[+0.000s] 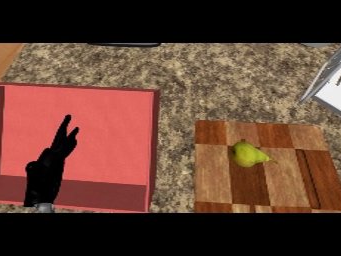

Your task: Pick the cupcake from the cutting board and place it in the tiered basket

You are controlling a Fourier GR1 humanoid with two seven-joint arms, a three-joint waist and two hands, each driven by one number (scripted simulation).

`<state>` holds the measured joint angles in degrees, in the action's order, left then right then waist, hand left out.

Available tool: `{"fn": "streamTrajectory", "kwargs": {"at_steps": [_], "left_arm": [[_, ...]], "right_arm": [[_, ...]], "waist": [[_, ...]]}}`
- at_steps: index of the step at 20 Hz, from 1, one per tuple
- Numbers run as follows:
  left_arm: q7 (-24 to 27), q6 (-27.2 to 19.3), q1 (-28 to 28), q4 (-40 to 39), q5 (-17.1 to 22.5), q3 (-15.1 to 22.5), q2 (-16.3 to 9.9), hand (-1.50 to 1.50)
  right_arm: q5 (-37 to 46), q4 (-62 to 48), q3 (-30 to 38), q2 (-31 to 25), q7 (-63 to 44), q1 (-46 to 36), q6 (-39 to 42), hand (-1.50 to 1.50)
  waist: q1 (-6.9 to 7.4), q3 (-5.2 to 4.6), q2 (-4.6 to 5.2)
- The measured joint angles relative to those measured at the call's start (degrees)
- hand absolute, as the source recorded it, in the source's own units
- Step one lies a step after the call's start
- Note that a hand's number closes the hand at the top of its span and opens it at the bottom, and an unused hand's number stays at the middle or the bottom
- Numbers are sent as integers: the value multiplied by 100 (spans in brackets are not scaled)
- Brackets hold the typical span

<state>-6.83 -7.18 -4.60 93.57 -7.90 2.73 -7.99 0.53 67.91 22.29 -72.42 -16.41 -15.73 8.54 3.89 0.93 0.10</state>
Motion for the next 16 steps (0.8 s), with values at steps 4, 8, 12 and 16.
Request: {"fn": "streamTrajectory", "kwargs": {"at_steps": [4,8,12,16], "left_arm": [[52,31,43,-35,-49,0,52,0],[38,87,48,-46,1,-50,88,0],[48,112,28,-42,-26,-78,107,0],[-41,132,3,-25,-56,-128,111,0]], "right_arm": [[285,-386,-491,186,72,-484,-103,150],[668,-756,-952,521,41,-929,-350,150],[930,-1258,-1219,902,135,-1389,-559,150],[758,-1812,-1109,1266,152,-1839,-512,-150]], "waist": [[58,7,6],[52,12,-1],[29,19,-8],[-34,-1,-45]]}}
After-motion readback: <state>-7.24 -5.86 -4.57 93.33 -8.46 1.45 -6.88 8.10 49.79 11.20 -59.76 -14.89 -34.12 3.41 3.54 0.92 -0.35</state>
